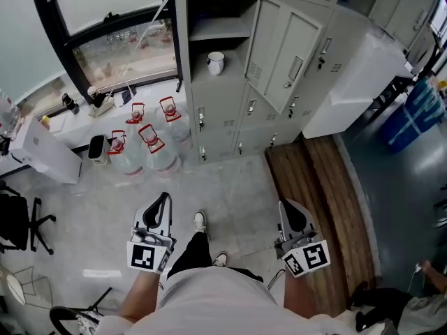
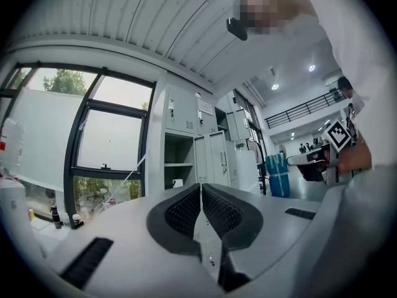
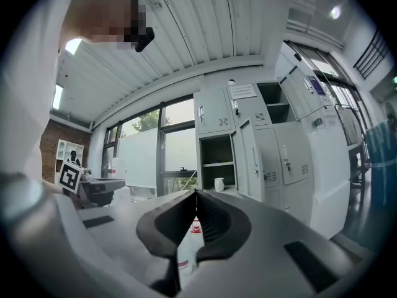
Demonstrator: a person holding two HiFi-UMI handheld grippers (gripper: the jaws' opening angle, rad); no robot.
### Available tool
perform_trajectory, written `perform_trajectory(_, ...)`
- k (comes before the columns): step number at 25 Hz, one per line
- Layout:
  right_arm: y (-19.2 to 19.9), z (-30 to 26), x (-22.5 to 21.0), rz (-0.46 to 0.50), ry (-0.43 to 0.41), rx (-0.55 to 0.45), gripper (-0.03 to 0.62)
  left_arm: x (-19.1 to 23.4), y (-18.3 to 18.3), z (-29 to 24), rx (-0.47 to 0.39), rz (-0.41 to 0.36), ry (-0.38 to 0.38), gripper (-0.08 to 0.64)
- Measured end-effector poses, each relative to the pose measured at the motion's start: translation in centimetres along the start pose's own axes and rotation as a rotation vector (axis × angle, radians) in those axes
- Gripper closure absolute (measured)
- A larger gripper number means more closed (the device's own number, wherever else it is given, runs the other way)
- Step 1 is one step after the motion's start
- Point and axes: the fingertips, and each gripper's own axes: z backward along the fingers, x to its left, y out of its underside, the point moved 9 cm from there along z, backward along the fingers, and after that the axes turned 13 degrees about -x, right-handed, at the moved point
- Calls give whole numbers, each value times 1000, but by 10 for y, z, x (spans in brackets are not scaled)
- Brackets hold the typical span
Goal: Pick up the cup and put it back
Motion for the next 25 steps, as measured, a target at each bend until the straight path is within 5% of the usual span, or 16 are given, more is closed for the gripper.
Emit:
perform_trajectory(8, 10, -42, -39, 33, 61, 42, 574, 13, 35, -89, -42, 60, 85, 531)
perform_trajectory(25, 28, -247, -85, 51, 43, 91, 574, 128, 78, -273, -58, 146, 164, 531)
